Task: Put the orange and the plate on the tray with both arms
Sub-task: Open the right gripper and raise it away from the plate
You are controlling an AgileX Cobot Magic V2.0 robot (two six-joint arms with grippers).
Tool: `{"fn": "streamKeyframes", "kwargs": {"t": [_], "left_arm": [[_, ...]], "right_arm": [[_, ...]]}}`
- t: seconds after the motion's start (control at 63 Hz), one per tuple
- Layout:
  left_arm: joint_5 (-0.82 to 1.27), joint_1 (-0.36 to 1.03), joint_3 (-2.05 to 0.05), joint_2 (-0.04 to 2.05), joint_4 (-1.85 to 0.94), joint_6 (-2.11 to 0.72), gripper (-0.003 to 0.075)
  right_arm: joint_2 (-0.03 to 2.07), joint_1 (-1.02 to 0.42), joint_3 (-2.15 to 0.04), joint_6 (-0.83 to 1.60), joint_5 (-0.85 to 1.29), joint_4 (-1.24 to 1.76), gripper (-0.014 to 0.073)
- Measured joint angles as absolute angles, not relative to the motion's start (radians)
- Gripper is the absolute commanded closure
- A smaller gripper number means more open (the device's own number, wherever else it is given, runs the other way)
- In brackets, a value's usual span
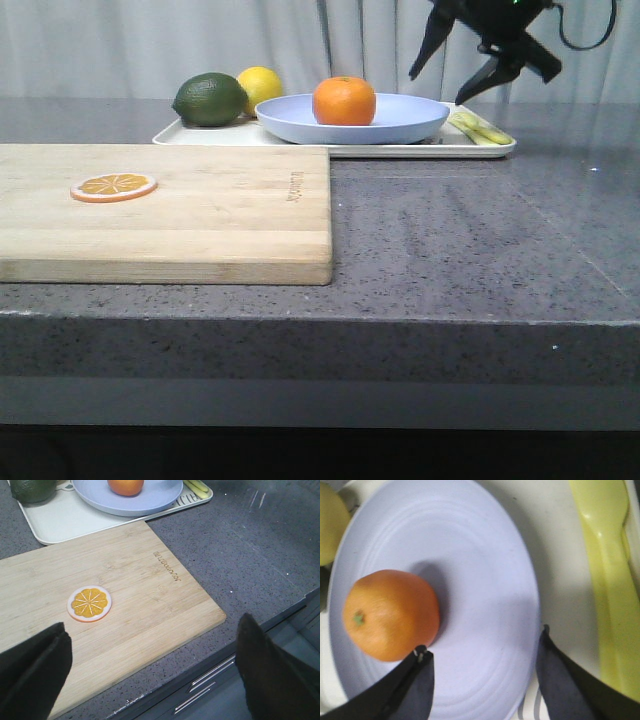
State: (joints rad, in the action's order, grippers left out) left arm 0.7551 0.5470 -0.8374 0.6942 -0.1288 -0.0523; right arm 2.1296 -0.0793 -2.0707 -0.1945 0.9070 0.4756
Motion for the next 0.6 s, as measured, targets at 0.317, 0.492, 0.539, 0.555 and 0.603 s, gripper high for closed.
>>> {"fn": "streamKeyframes", "kwargs": {"t": [0.317,0.492,0.539,0.555,0.603], "left_arm": [[0.755,0.547,-0.837,0.694,-0.129,-0.052,0.0085],[0.755,0.547,-0.837,0.694,-0.129,-0.052,0.0085],[0.755,0.547,-0.837,0.694,-0.129,-0.052,0.0085],[0.755,0.547,-0.837,0.694,-0.129,-0.052,0.0085],[0.755,0.547,-0.837,0.694,-0.129,-0.052,0.0085]], "right_arm": [[1.852,-0.103,-2.024,0.058,1.093,0.239,0.0125],[1.641,-0.151,-1.82,0.076,1.115,0.075,0.0125],[1.576,-0.158,-1.745,0.076,1.086,0.068,0.0125],[1.547,-0.158,-1.723,0.076,1.075,0.066,0.0125],[1.488,-0.16,-1.654,0.076,1.034,0.064,0.0125]]}}
